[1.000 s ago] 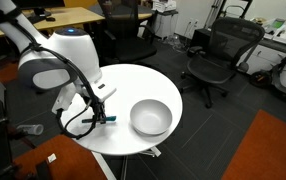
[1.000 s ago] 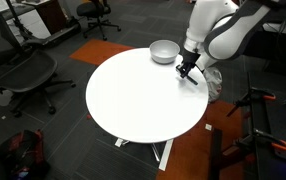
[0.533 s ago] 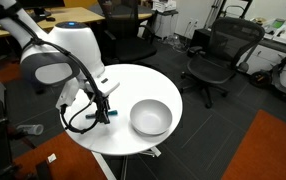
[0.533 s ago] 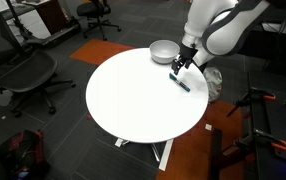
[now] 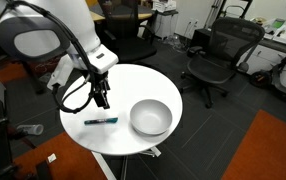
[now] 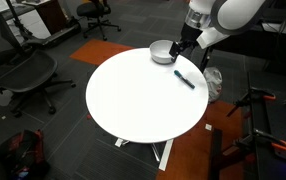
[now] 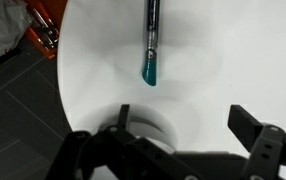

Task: Remove the marker from the bowl and place it on the table

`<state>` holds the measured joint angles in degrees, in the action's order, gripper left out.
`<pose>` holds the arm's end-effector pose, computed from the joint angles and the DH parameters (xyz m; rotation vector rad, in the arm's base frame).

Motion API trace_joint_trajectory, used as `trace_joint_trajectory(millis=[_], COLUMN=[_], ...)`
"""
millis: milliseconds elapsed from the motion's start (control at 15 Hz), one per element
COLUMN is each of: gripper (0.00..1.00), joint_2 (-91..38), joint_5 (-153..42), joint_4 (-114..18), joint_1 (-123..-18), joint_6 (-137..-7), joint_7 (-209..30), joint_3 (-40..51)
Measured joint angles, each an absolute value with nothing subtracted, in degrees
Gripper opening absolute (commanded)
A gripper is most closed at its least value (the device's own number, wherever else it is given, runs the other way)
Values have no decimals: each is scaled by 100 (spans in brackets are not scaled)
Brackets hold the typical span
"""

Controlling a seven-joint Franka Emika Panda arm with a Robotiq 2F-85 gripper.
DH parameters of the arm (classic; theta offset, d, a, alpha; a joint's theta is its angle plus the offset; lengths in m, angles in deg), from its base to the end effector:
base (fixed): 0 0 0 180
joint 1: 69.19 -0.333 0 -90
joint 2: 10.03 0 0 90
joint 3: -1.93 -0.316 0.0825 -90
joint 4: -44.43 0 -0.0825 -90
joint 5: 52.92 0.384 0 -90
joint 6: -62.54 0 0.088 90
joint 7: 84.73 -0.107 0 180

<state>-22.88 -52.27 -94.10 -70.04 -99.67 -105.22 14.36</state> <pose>0.5032 -0.1055 0.2394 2.9782 -0.8568 0.3065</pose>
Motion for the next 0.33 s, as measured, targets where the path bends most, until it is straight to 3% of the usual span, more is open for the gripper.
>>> trace_joint_trajectory(millis=[333], gripper=[100], joint_2=[-1849], joint_5=[-5220], joint_4=[-9546], joint_1=[-6960], joint_6=[-9637], joint_7=[-10514], joint_3=[1323])
